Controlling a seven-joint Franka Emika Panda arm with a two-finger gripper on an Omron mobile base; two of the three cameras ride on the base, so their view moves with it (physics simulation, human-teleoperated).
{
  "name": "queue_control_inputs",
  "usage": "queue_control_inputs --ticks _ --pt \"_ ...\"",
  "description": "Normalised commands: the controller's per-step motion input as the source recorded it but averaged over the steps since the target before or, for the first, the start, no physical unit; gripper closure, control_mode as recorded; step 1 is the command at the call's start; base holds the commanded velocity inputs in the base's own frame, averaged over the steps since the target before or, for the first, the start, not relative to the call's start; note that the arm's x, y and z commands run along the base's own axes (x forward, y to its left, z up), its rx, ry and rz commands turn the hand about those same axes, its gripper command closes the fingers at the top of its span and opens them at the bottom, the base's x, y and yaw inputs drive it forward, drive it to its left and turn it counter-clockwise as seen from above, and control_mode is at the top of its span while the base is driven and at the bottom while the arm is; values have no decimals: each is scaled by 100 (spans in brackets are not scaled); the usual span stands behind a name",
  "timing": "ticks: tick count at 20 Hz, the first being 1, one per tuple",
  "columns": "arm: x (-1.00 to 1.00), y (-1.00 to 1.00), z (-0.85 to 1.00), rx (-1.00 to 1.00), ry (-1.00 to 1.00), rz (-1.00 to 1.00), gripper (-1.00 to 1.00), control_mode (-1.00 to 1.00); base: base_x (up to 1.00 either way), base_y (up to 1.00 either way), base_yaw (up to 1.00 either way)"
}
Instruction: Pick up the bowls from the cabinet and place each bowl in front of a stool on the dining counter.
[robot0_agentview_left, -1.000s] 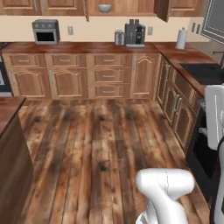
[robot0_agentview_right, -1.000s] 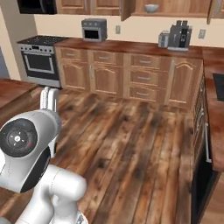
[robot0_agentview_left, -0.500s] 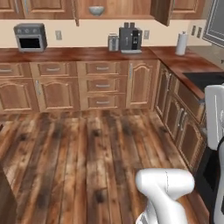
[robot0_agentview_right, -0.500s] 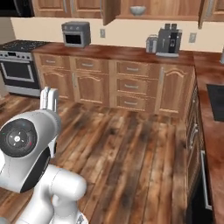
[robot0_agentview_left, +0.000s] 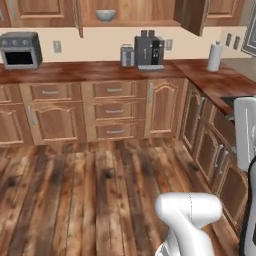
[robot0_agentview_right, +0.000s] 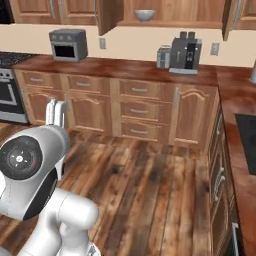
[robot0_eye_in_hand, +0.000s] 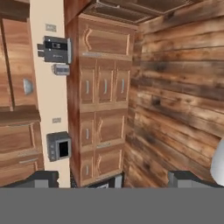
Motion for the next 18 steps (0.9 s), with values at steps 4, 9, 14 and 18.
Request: queue_control_inputs --ticks 4,9,14,18 --pt "0 0 0 0 0 0 -100 100 100 6 -5" --pt "0 0 0 0 0 0 -100 100 100 7 -4" --pt "0 0 0 0 0 0 -100 100 100 21 -5" --pt "0 0 0 0 0 0 -100 100 100 31 -6"
